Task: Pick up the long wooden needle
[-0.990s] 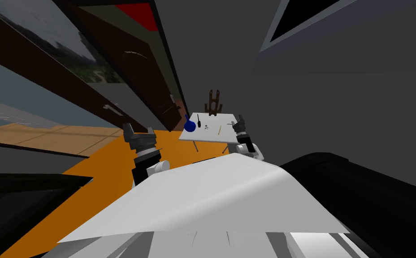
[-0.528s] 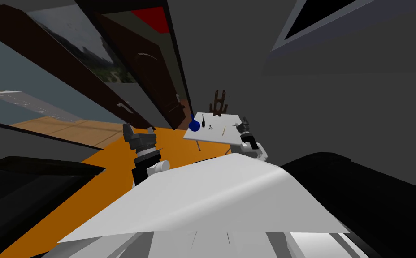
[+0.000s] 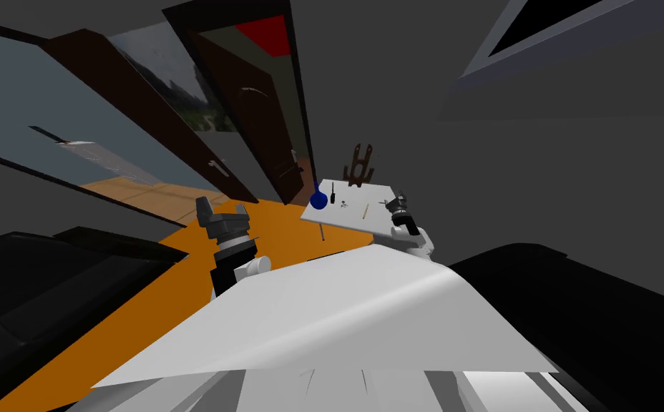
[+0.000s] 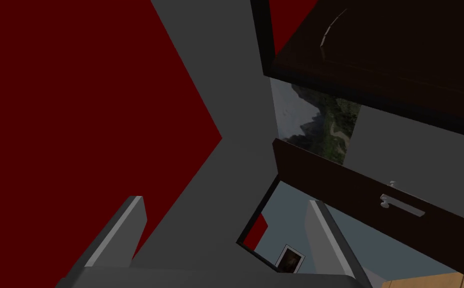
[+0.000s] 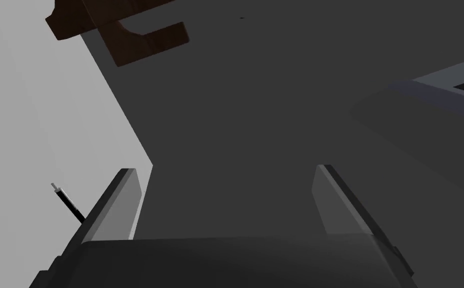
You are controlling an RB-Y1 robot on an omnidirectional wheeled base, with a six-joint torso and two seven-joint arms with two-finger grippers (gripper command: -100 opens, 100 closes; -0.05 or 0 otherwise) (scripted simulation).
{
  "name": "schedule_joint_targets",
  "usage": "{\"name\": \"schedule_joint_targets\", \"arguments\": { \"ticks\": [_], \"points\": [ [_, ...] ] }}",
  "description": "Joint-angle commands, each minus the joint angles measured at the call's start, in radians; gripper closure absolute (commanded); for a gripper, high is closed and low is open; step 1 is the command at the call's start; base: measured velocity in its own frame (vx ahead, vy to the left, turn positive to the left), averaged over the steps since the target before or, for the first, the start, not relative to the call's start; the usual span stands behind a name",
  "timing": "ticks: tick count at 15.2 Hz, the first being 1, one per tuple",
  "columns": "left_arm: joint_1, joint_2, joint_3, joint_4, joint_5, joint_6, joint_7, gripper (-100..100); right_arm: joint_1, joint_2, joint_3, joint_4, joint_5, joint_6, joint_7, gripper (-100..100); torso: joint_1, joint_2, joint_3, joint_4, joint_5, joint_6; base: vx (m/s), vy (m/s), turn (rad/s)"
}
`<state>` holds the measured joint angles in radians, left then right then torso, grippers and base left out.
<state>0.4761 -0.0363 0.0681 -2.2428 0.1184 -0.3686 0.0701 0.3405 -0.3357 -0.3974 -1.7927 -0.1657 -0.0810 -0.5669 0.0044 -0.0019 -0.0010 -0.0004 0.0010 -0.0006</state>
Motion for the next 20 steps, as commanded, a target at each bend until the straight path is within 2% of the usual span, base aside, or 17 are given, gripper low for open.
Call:
{"name": "schedule_joint_targets", "arguments": {
  "ticks": [1, 2, 3, 4, 5, 6, 7, 9, 10, 11, 12, 14, 15, 16, 17, 19, 20],
  "points": [
    [0.0, 0.0, 0.0, 0.0, 0.0, 0.0, 0.0, 0, -0.02, -0.024, -0.031, 0.05, -0.018, 0.02, -0.046, -100, 0.0, 0.0, 0.0, 0.0, 0.0, 0.0, 0.031, 0.052, 0.13],
    [0.0, 0.0, 0.0, 0.0, 0.0, 0.0, 0.0, 0, -0.02, -0.024, -0.031, 0.062, -0.018, 0.02, -0.046, -100, 0.0, 0.0, 0.0, 0.0, 0.0, 0.0, 0.023, 0.03, 0.027],
    [0.0, 0.0, 0.0, 0.0, 0.0, 0.0, 0.0, 0, -0.035, -0.034, -0.065, 0.095, -0.033, 0.047, -0.08, -100, -0.001, 0.0, 0.0, 0.0, 0.0, 0.001, 0.02, 0.039, 0.119],
    [0.0, 0.0, 0.0, 0.0, 0.0, 0.0, 0.0, 0, -0.035, -0.034, -0.065, 0.106, -0.033, 0.047, -0.085, -100, -0.001, 0.0, 0.0, 0.0, 0.0, 0.0, 0.019, 0.039, 0.138],
    [0.0, 0.0, 0.0, 0.0, 0.0, 0.0, 0.0, 0, -0.05, -0.043, -0.099, 0.14, -0.049, 0.074, -0.112, -100, -0.002, 0.001, 0.0, 0.0, 0.0, 0.0, 0.025, 0.044, 0.208],
    [0.0, 0.0, 0.0, 0.0, 0.0, 0.0, 0.0, 0, -0.05, -0.043, -0.099, 0.15, -0.049, 0.074, -0.123, -100, -0.001, 0.0, 0.0, 0.0, 0.0, 0.0, 0.029, 0.039, 0.157],
    [0.0, 0.0, 0.0, 0.0, 0.0, 0.0, 0.0, 0, -0.065, -0.051, -0.133, 0.188, -0.065, 0.101, -0.147, -100, -0.001, 0.0, 0.0, 0.0, 0.0, 0.001, 0.03, 0.049, 0.184],
    [0.0, 0.0, 0.0, 0.0, 0.0, 0.0, 0.0, 0, -0.065, -0.051, -0.134, 0.194, -0.065, 0.101, -0.162, -100, -0.001, 0.0, 0.0, 0.0, 0.0, 0.0, 0.026, 0.047, 0.082],
    [0.0, 0.0, 0.0, 0.0, 0.0, 0.0, 0.0, 0, -0.08, -0.058, -0.169, 0.237, -0.081, 0.128, -0.199, -100, -0.001, 0.0, 0.0, 0.0, 0.0, 0.001, 0.023, 0.042, 0.113],
    [0.0, 0.0, 0.0, 0.0, 0.0, 0.0, 0.0, 0, -0.08, -0.058, -0.169, 0.238, -0.081, 0.128, -0.201, -100, -0.001, 0.001, 0.0, 0.0, 0.0, 0.0, 0.029, 0.04, 0.135],
    [0.0, 0.0, 0.0, 0.0, 0.0, 0.0, 0.0, 0, -0.095, -0.065, -0.204, 0.265, -0.097, 0.154, -0.234, -100, -0.001, 0.001, 0.0, 0.0, 0.0, 0.001, 0.04, 0.052, 0.205],
    [0.0, 0.0, 0.0, 0.0, 0.0, 0.0, 0.0, 0, -0.095, -0.065, -0.204, 0.282, -0.097, 0.154, -0.24, -100, 0.0, 0.0, 0.0, 0.0, 0.0, 0.0, 0.032, 0.038, 0.097],
    [0.0, 0.0, 0.0, 0.0, 0.0, 0.0, 0.0, 0, -0.11, -0.07, -0.238, 0.318, -0.112, 0.181, -0.278, -100, -0.001, 0.0, 0.0, 0.0, 0.0, 0.001, 0.023, 0.037, 0.093],
    [0.0, 0.0, 0.0, 0.0, 0.0, 0.0, 0.0, 0, -0.11, -0.07, -0.238, 0.326, -0.112, 0.181, -0.278, -100, -0.001, 0.001, 0.0, 0.0, 0.0, 0.001, 0.023, 0.04, 0.116],
    [0.0, 0.0, 0.0, 0.0, 0.0, 0.0, 0.0, 0, -0.125, -0.075, -0.272, 0.355, -0.128, 0.207, -0.312, -100, -0.001, 0.001, 0.0, 0.0, 0.0, 0.0, 0.024, 0.048, 0.187],
    [0.0, 0.0, 0.0, 0.0, 0.0, 0.0, 0.0, 0, -0.125, -0.075, -0.272, 0.369, -0.128, 0.207, -0.316, -100, -0.001, 0.001, 0.0, 0.0, 0.0, 0.0, 0.026, 0.035, 0.11],
    [0.0, 0.0, 0.0, 0.0, 0.0, 0.0, 0.0, 0, -0.139, -0.08, -0.305, 0.394, -0.143, 0.233, -0.354, -100, -0.001, 0.001, 0.0, 0.0, 0.0, 0.001, 0.032, 0.037, 0.111]
  ]
}}
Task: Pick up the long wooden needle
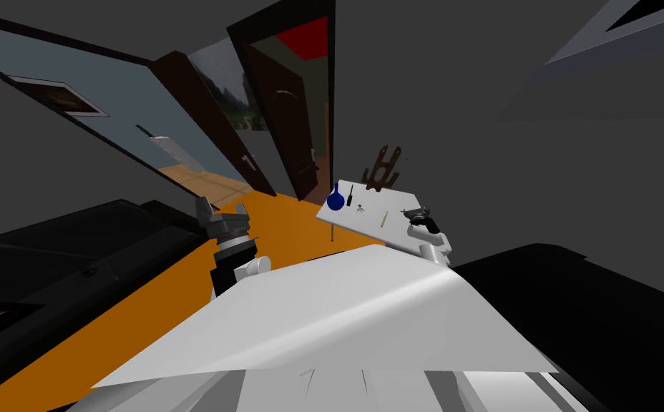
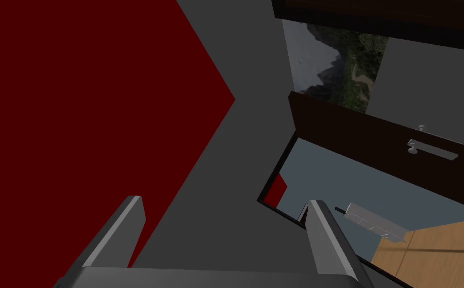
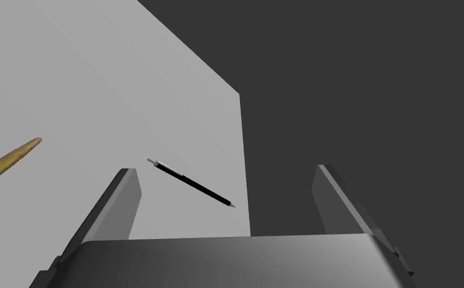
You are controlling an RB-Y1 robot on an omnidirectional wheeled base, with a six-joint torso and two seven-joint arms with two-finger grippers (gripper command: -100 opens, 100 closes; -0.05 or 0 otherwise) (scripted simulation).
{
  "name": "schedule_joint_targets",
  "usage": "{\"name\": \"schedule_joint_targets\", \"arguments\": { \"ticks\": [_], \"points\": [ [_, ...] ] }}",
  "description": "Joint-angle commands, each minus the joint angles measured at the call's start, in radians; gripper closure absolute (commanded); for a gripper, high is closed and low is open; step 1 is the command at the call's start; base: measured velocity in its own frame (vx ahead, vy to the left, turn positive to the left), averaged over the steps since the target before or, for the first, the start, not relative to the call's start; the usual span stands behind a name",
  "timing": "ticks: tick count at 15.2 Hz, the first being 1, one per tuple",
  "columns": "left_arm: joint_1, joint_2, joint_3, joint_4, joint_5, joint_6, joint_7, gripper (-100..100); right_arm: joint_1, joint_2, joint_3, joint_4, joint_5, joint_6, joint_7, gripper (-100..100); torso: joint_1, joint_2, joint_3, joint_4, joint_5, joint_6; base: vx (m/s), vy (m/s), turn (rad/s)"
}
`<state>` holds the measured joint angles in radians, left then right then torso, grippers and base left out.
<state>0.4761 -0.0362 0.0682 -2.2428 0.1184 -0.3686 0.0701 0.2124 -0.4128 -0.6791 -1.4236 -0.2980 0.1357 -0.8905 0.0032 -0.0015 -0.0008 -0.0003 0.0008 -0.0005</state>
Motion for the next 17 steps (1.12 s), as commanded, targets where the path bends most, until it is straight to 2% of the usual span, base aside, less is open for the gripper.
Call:
{"name": "schedule_joint_targets", "arguments": {
  "ticks": [1, 2, 3, 4, 5, 6, 7, 8, 9, 10, 11, 12, 13, 15, 16, 17],
  "points": [
    [0.0, 0.0, 0.0, 0.0, 0.0, 0.0, 0.0, 0, -0.011, -0.003, -0.024, 0.043, -0.011, 0.016, -0.03, -100, 0.0, 0.0, 0.0, 0.0, 0.0, 0.0, 0.033, 0.037, 0.143],
    [0.0, 0.0, 0.0, 0.0, 0.0, 0.0, 0.0, 0, -0.025, -0.007, -0.056, 0.073, -0.026, 0.041, -0.066, -100, 0.0, 0.0, 0.0, 0.0, 0.0, 0.0, 0.035, 0.041, 0.182],
    [0.0, 0.0, 0.0, 0.0, 0.0, 0.0, 0.0, 0, -0.025, -0.007, -0.056, 0.085, -0.026, 0.041, -0.066, -100, 0.0, 0.0, 0.0, 0.0, 0.0, 0.0, 0.034, 0.042, 0.134],
    [0.0, 0.0, 0.0, 0.0, 0.0, 0.0, 0.0, 0, -0.039, -0.01, -0.088, 0.121, -0.04, 0.066, -0.101, -100, 0.0, 0.0, 0.0, 0.0, 0.0, 0.0, 0.038, 0.049, 0.156],
    [0.0, 0.0, 0.0, 0.0, 0.0, 0.0, 0.0, 0, -0.039, -0.01, -0.088, 0.125, -0.04, 0.066, -0.102, -100, 0.001, 0.0, 0.0, 0.0, 0.0, 0.0, 0.039, 0.045, 0.124],
    [0.0, 0.0, 0.0, 0.0, 0.0, 0.0, 0.0, 0, -0.052, -0.013, -0.119, 0.152, -0.055, 0.09, -0.133, -100, 0.001, 0.0, 0.0, 0.0, 0.0, 0.0, 0.04, 0.046, 0.158],
    [0.0, 0.0, 0.0, 0.0, 0.0, 0.0, 0.0, 0, -0.052, -0.013, -0.119, 0.165, -0.055, 0.09, -0.136, -100, 0.001, -0.001, 0.0, 0.0, 0.0, 0.0, 0.037, 0.04, 0.143],
    [0.0, 0.0, 0.0, 0.0, 0.0, 0.0, 0.0, 0, -0.065, -0.015, -0.149, 0.203, -0.068, 0.113, -0.17, -100, 0.001, 0.0, 0.0, 0.0, 0.0, 0.0, 0.038, 0.041, 0.167],
    [0.0, 0.0, 0.0, 0.0, 0.0, 0.0, 0.0, 0, -0.065, -0.015, -0.149, 0.203, -0.068, 0.113, -0.17, -100, 0.001, -0.001, 0.0, 0.0, 0.0, 0.0, 0.036, 0.036, 0.121],
    [0.0, 0.0, 0.0, 0.0, 0.0, 0.0, 0.0, 0, -0.078, -0.017, -0.178, 0.239, -0.081, 0.135, -0.201, -100, 0.001, 0.0, 0.0, 0.0, 0.0, 0.0, 0.042, 0.037, 0.129],
    [0.0, 0.0, 0.0, 0.0, 0.0, 0.0, 0.0, 0, -0.078, -0.017, -0.178, 0.239, -0.081, 0.135, -0.201, -100, 0.001, 0.0, 0.0, 0.0, 0.0, 0.0, 0.039, 0.034, 0.111],
    [0.0, 0.0, 0.0, 0.0, 0.0, 0.0, 0.0, 0, -0.089, -0.018, -0.205, 0.27, -0.094, 0.156, -0.232, -100, 0.0, 0.0, 0.0, 0.0, 0.0, 0.0, 0.033, 0.035, 0.155],
    [0.0, 0.0, 0.0, 0.0, 0.0, 0.0, 0.0, 0, -0.089, -0.018, -0.205, 0.274, -0.094, 0.156, -0.232, -100, 0.0, 0.0, 0.0, 0.0, 0.0, 0.0, 0.03, 0.03, 0.122],
    [0.0, 0.0, 0.0, 0.0, 0.0, 0.0, 0.0, 0, -0.11, -0.02, -0.254, 0.337, -0.116, 0.194, -0.283, -100, 0.0, 0.0, 0.0, 0.0, 0.0, 0.0, 0.037, 0.036, 0.151],
    [0.0, 0.0, 0.0, 0.0, 0.0, 0.0, 0.0, 0, -0.11, -0.02, -0.255, 0.337, -0.116, 0.194, -0.287, -100, 0.001, 0.0, 0.0, 0.0, 0.0, 0.0, 0.042, 0.031, 0.15],
    [0.0, 0.0, 0.0, 0.0, 0.0, 0.0, 0.0, 0, -0.12, -0.021, -0.277, 0.366, -0.126, 0.211, -0.311, -100, 0.0, 0.0, 0.0, 0.0, 0.0, 0.0, 0.04, 0.033, 0.132]
  ]
}}
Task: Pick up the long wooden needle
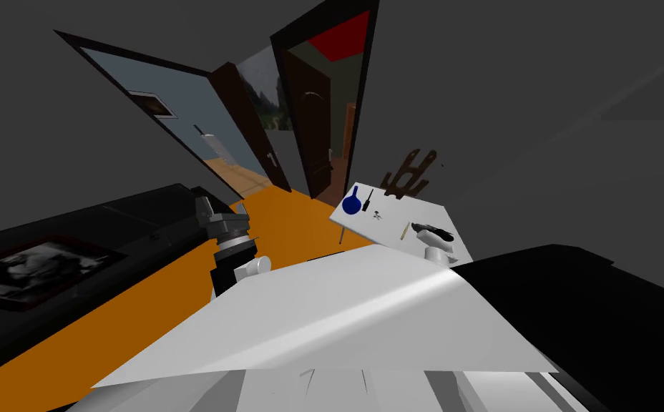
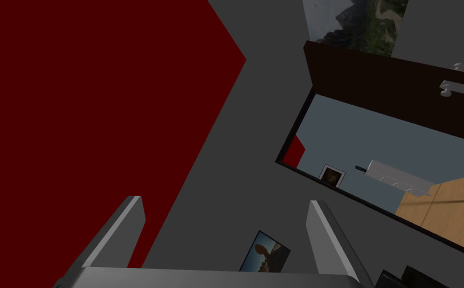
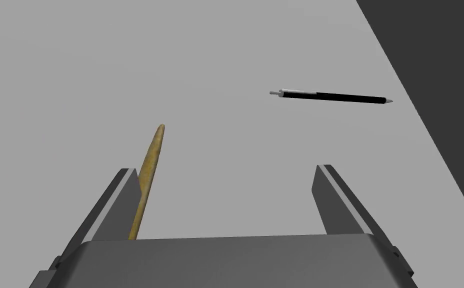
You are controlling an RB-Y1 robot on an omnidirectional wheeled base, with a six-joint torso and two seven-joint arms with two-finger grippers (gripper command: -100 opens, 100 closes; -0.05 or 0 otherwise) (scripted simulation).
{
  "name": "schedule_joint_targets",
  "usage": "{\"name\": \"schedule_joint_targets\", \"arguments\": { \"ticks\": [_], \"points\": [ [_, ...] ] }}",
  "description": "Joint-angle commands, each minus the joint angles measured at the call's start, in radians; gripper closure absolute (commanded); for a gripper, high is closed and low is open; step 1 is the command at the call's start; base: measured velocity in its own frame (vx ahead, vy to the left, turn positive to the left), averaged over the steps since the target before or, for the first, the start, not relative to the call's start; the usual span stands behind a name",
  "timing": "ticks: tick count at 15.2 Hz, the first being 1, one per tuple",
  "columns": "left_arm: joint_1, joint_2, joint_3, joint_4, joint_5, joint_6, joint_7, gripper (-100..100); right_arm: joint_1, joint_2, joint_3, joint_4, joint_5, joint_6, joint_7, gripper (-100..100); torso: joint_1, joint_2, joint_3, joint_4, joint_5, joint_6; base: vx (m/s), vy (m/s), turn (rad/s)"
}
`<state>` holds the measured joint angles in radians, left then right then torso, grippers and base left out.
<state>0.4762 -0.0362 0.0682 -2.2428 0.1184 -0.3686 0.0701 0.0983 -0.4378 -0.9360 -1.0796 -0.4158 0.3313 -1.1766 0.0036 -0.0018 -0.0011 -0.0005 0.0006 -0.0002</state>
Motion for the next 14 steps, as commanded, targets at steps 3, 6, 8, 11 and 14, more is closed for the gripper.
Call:
{"name": "schedule_joint_targets", "arguments": {
  "ticks": [3, 6, 8, 11, 14],
  "points": [
    [0.0, 0.0, 0.0, 0.0, 0.0, 0.0, 0.0, 0, -0.022, 0.003, -0.058, 0.071, -0.026, 0.045, -0.068, -100, 0.001, 0.0, 0.0, 0.0, 0.0, 0.0, 0.039, 0.039, 0.112],
    [0.0, 0.0, 0.0, 0.0, 0.0, 0.0, 0.0, 0, -0.039, 0.003, -0.099, 0.122, -0.045, 0.076, -0.112, -100, 0.0, 0.0, 0.0, 0.0, 0.0, 0.0, 0.035, 0.034, 0.135],
    [0.0, 0.0, 0.0, 0.0, 0.0, 0.0, 0.0, 0, -0.046, 0.004, -0.115, 0.143, -0.052, 0.088, -0.131, -100, 0.0, 0.001, 0.0, 0.0, 0.0, 0.0, 0.03, 0.023, 0.09],
    [0.0, 0.0, 0.0, 0.0, 0.0, 0.0, 0.0, 0, -0.052, 0.033, -0.122, 0.112, -0.073, 0.09, -0.062, -100, -0.002, 0.001, 0.001, 0.0, 0.0, 0.001, 0.039, -0.011, -0.083],
    [0.0, 0.0, 0.0, 0.0, 0.0, 0.0, 0.0, 0, -0.058, 0.045, -0.13, 0.104, -0.086, 0.095, -0.022, -100, -0.005, -0.001, -0.001, 0.0, -0.001, 0.001, 0.071, -0.041, -0.123]
  ]
}}
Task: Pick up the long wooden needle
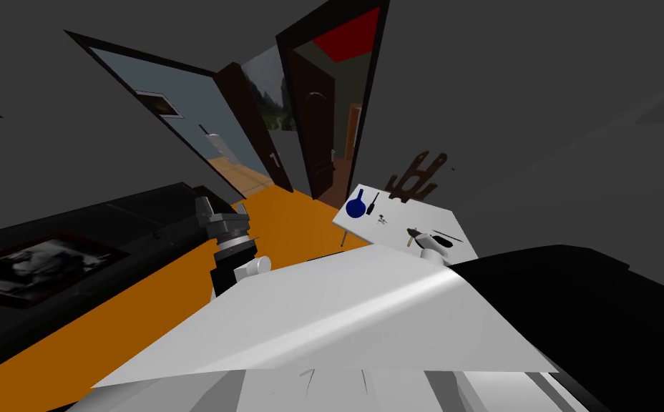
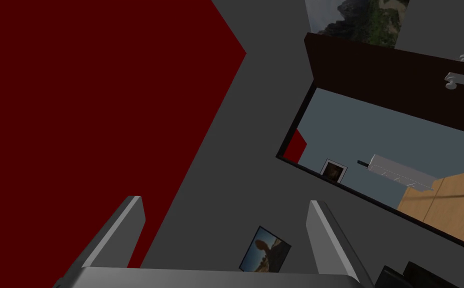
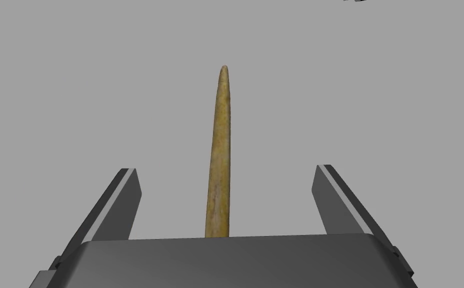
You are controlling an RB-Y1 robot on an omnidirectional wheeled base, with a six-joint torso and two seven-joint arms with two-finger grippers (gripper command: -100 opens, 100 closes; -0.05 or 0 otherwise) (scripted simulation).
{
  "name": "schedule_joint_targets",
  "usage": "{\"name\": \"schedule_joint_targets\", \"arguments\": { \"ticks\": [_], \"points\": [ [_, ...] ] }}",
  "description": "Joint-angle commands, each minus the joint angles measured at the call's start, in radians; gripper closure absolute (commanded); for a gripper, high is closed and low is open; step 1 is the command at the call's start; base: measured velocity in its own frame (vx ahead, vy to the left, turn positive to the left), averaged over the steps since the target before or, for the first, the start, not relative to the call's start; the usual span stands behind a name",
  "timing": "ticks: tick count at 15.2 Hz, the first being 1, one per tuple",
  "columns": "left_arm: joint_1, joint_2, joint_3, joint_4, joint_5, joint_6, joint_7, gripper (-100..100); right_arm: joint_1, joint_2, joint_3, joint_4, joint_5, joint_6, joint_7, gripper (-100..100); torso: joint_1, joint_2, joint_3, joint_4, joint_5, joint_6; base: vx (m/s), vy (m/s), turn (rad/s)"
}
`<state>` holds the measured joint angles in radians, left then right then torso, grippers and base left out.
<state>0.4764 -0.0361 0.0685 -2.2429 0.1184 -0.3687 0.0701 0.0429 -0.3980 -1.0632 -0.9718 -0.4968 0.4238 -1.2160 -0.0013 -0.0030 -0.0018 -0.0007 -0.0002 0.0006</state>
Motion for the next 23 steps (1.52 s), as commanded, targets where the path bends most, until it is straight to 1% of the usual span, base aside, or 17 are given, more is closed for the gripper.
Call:
{"name": "schedule_joint_targets", "arguments": {
  "ticks": [1, 2, 3, 5, 6, 7, 8, 9, 10, 11, 12, 13, 14, 15, 19, 20, 23],
  "points": [
    [0.0, 0.0, 0.0, 0.0, 0.0, 0.0, 0.0, 0, -0.008, 0.018, -0.011, -0.011, -0.018, 0.007, 0.05, -100, 0.0, 0.0, 0.0, 0.0, 0.0, 0.0, 0.063, -0.036, -0.113],
    [0.0, 0.0, 0.0, 0.0, 0.0, 0.0, 0.0, 0, -0.008, 0.018, -0.011, -0.011, -0.018, 0.007, 0.05, -100, 0.0, 0.0, 0.0, 0.0, 0.0, 0.0, 0.058, -0.029, -0.088],
    [0.0, 0.0, 0.0, 0.0, 0.0, 0.0, 0.0, 0, -0.013, 0.03, -0.019, -0.019, -0.032, 0.012, 0.083, -100, 0.0, 0.0, 0.0, 0.0, 0.0, 0.0, 0.061, -0.034, -0.106],
    [0.0, 0.0, 0.0, 0.0, 0.0, 0.0, 0.0, 0, -0.019, 0.042, -0.027, -0.026, -0.045, 0.017, 0.116, -100, 0.0, -0.001, 0.0, 0.0, 0.0, 0.0, 0.081, -0.031, -0.156],
    [0.0, 0.0, 0.0, 0.0, 0.0, 0.0, 0.0, 0, -0.025, 0.054, -0.035, -0.034, -0.058, 0.022, 0.148, -100, 0.0, -0.001, 0.0, 0.0, 0.0, 0.0, 0.064, -0.039, -0.168],
    [0.0, 0.0, 0.0, 0.0, 0.0, 0.0, 0.0, 0, -0.025, 0.054, -0.035, -0.034, -0.058, 0.022, 0.149, -100, 0.0, 0.0, 0.0, 0.0, 0.0, 0.0, 0.057, -0.035, -0.1],
    [0.0, 0.0, 0.0, 0.0, 0.0, 0.0, 0.0, 0, -0.03, 0.066, -0.043, -0.041, -0.071, 0.027, 0.182, -100, 0.0, 0.0, 0.0, 0.0, 0.0, 0.0, 0.064, -0.036, -0.087],
    [0.0, 0.0, 0.0, 0.0, 0.0, 0.0, 0.0, 0, -0.03, 0.066, -0.043, -0.041, -0.071, 0.027, 0.182, -100, 0.0, 0.0, 0.0, 0.0, 0.0, 0.0, 0.062, -0.031, -0.077],
    [0.0, 0.0, 0.0, 0.0, 0.0, 0.0, 0.0, 0, -0.036, 0.078, -0.051, -0.049, -0.085, 0.031, 0.215, -100, 0.0, 0.0, 0.0, 0.0, 0.0, 0.0, 0.064, -0.036, -0.121],
    [0.0, 0.0, 0.0, 0.0, 0.0, 0.0, 0.0, 0, -0.036, 0.078, -0.051, -0.049, -0.085, 0.031, 0.215, -100, 0.0, 0.0, 0.0, 0.0, 0.0, 0.0, 0.062, -0.029, -0.095],
    [0.0, 0.0, 0.0, 0.0, 0.0, 0.0, 0.0, 0, -0.041, 0.09, -0.059, -0.057, -0.098, 0.036, 0.248, -100, 0.0, 0.0, 0.0, 0.0, 0.0, 0.0, 0.063, -0.022, -0.102],
    [0.0, 0.0, 0.0, 0.0, 0.0, 0.0, 0.0, 0, -0.041, 0.09, -0.059, -0.057, -0.098, 0.036, 0.248, -100, 0.0, 0.0, 0.0, 0.0, 0.0, 0.0, 0.06, -0.021, -0.1],
    [0.0, 0.0, 0.0, 0.0, 0.0, 0.0, 0.0, 0, -0.039, 0.086, -0.055, -0.054, -0.094, 0.033, 0.234, -100, 0.001, 0.0, 0.0, 0.0, 0.0, 0.0, 0.033, -0.011, -0.029],
    [0.0, 0.0, 0.0, 0.0, 0.0, 0.0, 0.0, 0, -0.039, 0.087, -0.056, -0.055, -0.094, 0.034, 0.239, 100, 0.001, 0.002, 0.001, 0.0, 0.0, 0.0, 0.012, -0.004, 0.001],
    [0.0, 0.0, 0.0, 0.0, 0.0, 0.0, 0.0, 0, -0.039, 0.087, -0.056, -0.055, -0.095, 0.034, 0.239, 100, 0.002, 0.004, 0.002, 0.001, 0.0, -0.001, 0.002, -0.001, 0.0],
    [0.0, 0.0, 0.0, 0.0, 0.0, 0.0, 0.0, 0, -0.03, 0.066, -0.043, -0.041, -0.071, 0.027, 0.188, 100, 0.001, 0.004, 0.002, 0.001, 0.0, -0.001, -0.052, 0.034, 0.177],
    [-0.001, 0.0, 0.0, 0.0, 0.0, 0.0, 0.0, 0, -0.025, 0.054, -0.035, -0.034, -0.058, 0.022, 0.149, 100, 0.003, 0.009, 0.005, 0.002, -0.001, -0.003, -0.09, 0.036, 0.169]
  ]
}}
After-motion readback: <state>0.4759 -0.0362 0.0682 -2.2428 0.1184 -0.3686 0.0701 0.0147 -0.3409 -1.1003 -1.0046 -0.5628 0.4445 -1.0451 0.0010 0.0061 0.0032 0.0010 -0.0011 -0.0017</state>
